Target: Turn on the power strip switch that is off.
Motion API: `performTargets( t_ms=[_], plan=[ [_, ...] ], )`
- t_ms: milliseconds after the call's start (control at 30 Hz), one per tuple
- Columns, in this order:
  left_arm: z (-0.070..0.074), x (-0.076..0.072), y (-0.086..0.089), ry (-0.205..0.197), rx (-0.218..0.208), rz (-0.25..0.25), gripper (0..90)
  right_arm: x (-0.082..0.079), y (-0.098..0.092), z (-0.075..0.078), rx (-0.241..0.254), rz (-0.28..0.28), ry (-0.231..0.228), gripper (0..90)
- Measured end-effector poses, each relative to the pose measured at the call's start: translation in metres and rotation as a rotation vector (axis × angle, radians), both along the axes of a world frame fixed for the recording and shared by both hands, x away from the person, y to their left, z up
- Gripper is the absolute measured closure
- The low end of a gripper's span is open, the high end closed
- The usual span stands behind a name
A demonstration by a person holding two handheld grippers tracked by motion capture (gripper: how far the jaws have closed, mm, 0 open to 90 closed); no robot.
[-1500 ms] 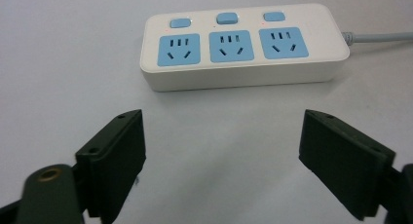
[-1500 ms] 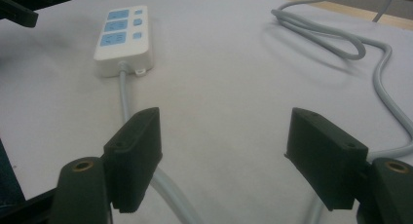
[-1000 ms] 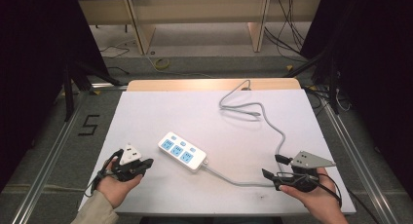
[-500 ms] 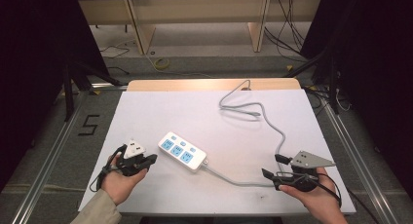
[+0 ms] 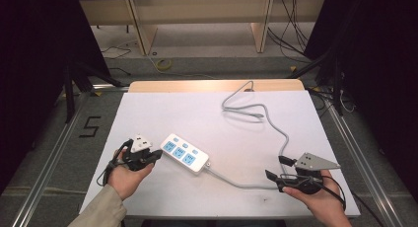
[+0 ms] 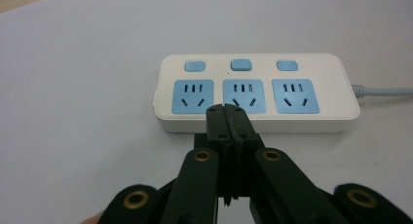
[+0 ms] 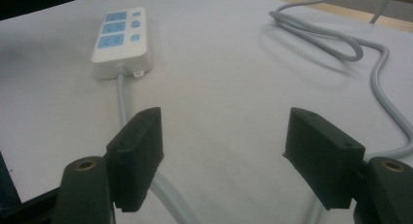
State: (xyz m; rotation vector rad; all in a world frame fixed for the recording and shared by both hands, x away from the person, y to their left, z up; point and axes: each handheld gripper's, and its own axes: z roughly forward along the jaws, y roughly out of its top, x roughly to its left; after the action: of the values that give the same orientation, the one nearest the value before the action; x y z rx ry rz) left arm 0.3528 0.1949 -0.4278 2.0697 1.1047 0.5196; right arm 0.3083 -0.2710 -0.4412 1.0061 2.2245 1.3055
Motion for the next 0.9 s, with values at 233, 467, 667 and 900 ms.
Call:
performTargets(
  t_ms=[233, 467, 667, 900],
  plan=[
    [0.003, 0.006, -0.003, 0.009, -0.011, 0.003, 89.8, 0.001, 0.000, -0.001, 0.001, -0.003, 0.004, 30.1],
    [0.004, 0.011, -0.007, 0.041, -0.008, 0.005, 89.8, 0.001, 0.000, -0.001, 0.001, -0.009, 0.001, 30.2],
    [0.004, 0.017, -0.015, 0.067, -0.005, -0.011, 89.8, 0.001, 0.000, -0.001, 0.007, -0.009, 0.003, 30.1],
    [0.004, 0.027, -0.025, 0.088, 0.002, -0.023, 89.8, 0.002, 0.000, -0.001, 0.016, -0.009, 0.011, 30.2]
  ],
)
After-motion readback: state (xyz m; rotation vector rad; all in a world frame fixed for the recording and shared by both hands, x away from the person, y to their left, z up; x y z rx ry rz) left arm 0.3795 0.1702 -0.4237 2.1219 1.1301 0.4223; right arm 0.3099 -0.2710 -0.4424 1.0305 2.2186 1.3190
